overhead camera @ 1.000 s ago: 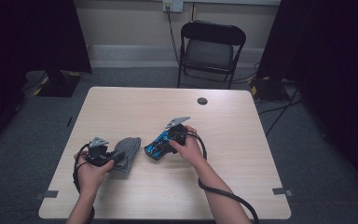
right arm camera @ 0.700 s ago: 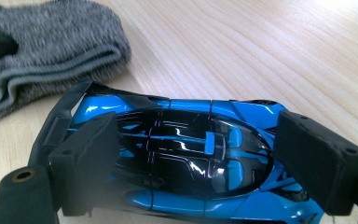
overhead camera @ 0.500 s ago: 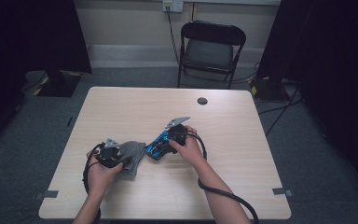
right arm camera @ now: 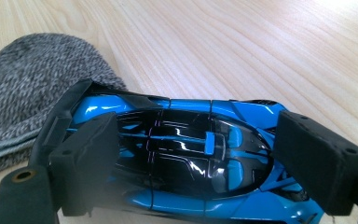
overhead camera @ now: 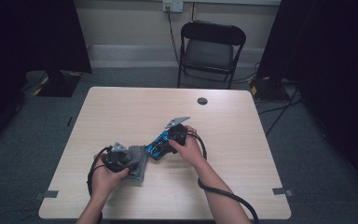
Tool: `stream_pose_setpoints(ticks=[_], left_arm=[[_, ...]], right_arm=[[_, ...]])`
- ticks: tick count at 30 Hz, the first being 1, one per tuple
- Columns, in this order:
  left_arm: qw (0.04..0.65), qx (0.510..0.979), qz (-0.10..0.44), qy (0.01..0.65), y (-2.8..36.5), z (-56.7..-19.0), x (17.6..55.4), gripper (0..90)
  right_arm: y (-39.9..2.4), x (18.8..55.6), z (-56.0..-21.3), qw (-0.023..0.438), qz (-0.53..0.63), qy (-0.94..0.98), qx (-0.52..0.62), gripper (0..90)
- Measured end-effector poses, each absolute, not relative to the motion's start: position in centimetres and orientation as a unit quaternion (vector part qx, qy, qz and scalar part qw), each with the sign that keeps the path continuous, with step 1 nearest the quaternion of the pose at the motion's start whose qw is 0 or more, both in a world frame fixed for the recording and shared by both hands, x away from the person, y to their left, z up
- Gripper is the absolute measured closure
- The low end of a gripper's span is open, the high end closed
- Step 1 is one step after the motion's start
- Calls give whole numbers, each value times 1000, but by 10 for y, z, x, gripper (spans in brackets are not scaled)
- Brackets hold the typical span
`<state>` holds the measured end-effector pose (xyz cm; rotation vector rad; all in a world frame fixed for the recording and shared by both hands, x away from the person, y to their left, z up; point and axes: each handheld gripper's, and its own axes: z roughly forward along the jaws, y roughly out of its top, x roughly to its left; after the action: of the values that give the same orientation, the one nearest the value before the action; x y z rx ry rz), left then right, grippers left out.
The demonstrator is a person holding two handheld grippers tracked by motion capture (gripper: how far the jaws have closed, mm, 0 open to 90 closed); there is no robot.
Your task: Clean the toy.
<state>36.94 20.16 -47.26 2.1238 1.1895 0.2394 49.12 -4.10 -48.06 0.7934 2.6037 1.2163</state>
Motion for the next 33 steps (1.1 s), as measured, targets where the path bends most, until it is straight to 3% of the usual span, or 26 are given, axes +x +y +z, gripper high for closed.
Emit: stream_pose_setpoints(ticks=[33], left_arm=[[348, 845, 43, 403, 166, -469, 350, 737]], right_arm=[[-40, 492, -480, 79, 402, 873, 265, 140]])
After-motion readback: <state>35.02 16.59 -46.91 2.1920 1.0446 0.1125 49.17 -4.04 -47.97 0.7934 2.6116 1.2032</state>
